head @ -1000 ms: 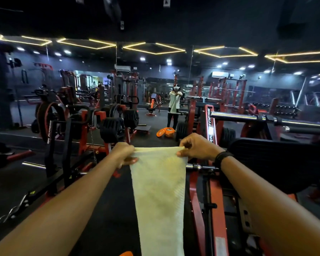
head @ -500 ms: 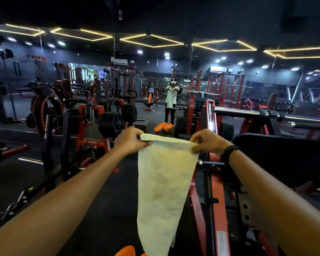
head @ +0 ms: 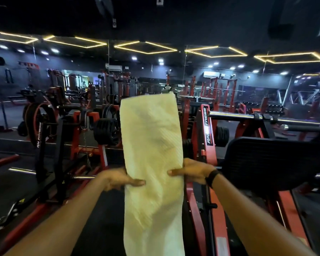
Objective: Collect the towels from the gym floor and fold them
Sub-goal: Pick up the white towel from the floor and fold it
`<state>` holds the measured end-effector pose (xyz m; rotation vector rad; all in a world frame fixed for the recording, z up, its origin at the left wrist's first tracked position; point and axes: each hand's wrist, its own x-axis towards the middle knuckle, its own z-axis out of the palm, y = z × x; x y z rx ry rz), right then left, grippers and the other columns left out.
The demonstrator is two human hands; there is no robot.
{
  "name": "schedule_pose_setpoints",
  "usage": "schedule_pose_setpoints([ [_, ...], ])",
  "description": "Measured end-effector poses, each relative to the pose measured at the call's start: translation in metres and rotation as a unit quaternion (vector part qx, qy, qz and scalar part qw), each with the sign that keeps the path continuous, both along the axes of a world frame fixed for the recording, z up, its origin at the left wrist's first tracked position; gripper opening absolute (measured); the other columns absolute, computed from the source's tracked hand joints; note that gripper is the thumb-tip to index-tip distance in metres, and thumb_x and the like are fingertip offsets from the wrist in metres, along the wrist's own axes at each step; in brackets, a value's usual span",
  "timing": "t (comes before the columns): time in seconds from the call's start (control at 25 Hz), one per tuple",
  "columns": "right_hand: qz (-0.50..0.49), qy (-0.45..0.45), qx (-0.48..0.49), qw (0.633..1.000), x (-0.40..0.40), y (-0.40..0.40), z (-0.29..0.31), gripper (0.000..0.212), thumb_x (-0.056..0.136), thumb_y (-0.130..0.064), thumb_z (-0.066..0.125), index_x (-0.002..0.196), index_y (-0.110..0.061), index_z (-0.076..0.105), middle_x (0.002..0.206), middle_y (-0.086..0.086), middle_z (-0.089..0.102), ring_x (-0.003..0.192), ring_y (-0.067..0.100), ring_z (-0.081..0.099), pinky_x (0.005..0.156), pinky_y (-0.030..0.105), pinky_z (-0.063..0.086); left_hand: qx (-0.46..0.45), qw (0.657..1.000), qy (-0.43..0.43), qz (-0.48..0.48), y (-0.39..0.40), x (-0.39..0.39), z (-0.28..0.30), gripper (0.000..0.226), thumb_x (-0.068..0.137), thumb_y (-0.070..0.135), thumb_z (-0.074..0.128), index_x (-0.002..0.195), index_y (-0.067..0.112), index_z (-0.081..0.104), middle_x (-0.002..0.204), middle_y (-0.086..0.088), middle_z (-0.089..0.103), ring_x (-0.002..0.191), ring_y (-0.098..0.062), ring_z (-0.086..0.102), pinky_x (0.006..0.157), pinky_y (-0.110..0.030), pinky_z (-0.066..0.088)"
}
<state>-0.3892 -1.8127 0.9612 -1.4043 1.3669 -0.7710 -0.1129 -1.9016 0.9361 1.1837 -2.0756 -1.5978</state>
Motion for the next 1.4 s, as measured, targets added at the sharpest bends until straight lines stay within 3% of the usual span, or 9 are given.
schedule_pose_setpoints([
  [0.08,-0.051,-0.018,-0.022,0.998,0.002,-0.004,-0.014,0.06,0.067,-0.031,0.082,0.117,-0.005,0.063,0.116,0.012,0.068,0.107,0.027,0.065,0.093,0.046,0.053,0.028,0.995,0.065,0.074,0.001,0.001,-0.016,0.072,0.054,0.047,0.088,0.116,0.018,0.064,0.109,-0.002,0.072,0.103,-0.021,0.066,0.092,-0.045,0.051],
  [0.24,-0.16,-0.087,-0.078,0.98,0.008,-0.012,0.003,0.018,0.091,-0.018,0.062,0.104,-0.006,0.057,0.089,0.008,0.063,0.067,0.01,0.064,0.057,0.025,0.056,0.061,0.945,0.218,0.238,-0.006,-0.001,-0.001,0.032,0.091,0.036,0.06,0.106,0.009,0.067,0.1,-0.01,0.071,0.092,-0.025,0.066,0.077,-0.037,0.052],
  [0.4,-0.177,-0.103,-0.097,0.974,0.003,-0.023,0.004,0.084,0.072,0.005,0.076,0.14,-0.018,0.032,0.121,0.02,0.058,0.108,0.032,0.06,0.085,0.044,0.055,0.025,0.951,0.233,0.2,-0.001,0.003,0.005,0.04,0.079,0.004,0.073,0.114,0.01,0.054,0.105,-0.009,0.067,0.097,-0.021,0.064,0.074,-0.032,0.053],
  [0.52,-0.148,-0.018,-0.148,0.978,-0.003,-0.024,0.009,0.083,0.065,0.009,0.079,0.136,-0.011,0.042,0.105,0.021,0.067,0.098,0.029,0.066,0.089,0.045,0.054,-0.08,0.949,0.222,0.209,-0.004,0.008,0.005,0.073,0.067,-0.002,0.081,0.125,0.02,0.043,0.108,-0.005,0.062,0.1,-0.02,0.062,0.074,-0.03,0.054],
  [0.76,-0.129,0.327,-0.297,0.888,0.007,-0.024,0.019,0.017,0.072,-0.017,0.082,0.084,-0.01,0.071,0.069,-0.015,0.056,0.065,-0.003,0.05,0.06,0.008,0.036,-0.295,0.947,0.041,0.122,-0.004,0.006,0.016,0.029,0.071,0.01,0.082,0.097,0.017,0.07,0.092,-0.001,0.069,0.086,-0.017,0.065,0.075,-0.027,0.052],
  [0.92,-0.138,0.357,-0.303,0.873,0.006,-0.021,0.018,0.025,0.077,-0.024,0.079,0.064,-0.019,0.058,0.062,-0.012,0.05,0.061,0.001,0.046,0.051,0.009,0.033,-0.368,0.921,-0.021,0.126,-0.006,0.005,0.019,0.01,0.084,0.022,0.071,0.085,0.013,0.068,0.081,-0.001,0.063,0.079,-0.015,0.057,0.07,-0.029,0.043],
  [1.24,-0.066,0.191,-0.187,0.961,-0.002,-0.003,0.025,0.015,0.082,-0.016,0.073,0.076,-0.015,0.06,0.072,-0.003,0.061,0.062,0.002,0.062,0.056,0.02,0.051,-0.1,0.985,0.047,0.136,-0.006,-0.002,0.023,0.028,0.088,0.027,0.064,0.106,0.005,0.064,0.095,-0.013,0.071,0.081,-0.021,0.07,0.071,-0.035,0.059],
  [1.32,-0.14,-0.029,-0.231,0.962,-0.009,-0.007,0.049,0.023,0.081,-0.025,0.071,0.099,-0.014,0.061,0.096,0.004,0.067,0.087,0.016,0.067,0.075,0.036,0.056,-0.053,0.965,0.216,0.138,-0.015,-0.001,0.045,0.052,0.076,0.039,0.073,0.119,0.013,0.058,0.11,-0.01,0.069,0.091,-0.018,0.068,0.075,-0.035,0.056],
  [1.4,-0.082,-0.152,-0.146,0.974,-0.017,-0.008,0.048,0.06,0.068,-0.039,0.078,0.119,-0.015,0.058,0.115,0.007,0.068,0.104,0.024,0.066,0.086,0.042,0.055,-0.03,0.983,0.169,0.057,-0.018,0.002,0.056,0.075,0.06,0.047,0.084,0.123,0.02,0.055,0.116,-0.003,0.068,0.104,-0.019,0.065,0.089,-0.038,0.05],
])
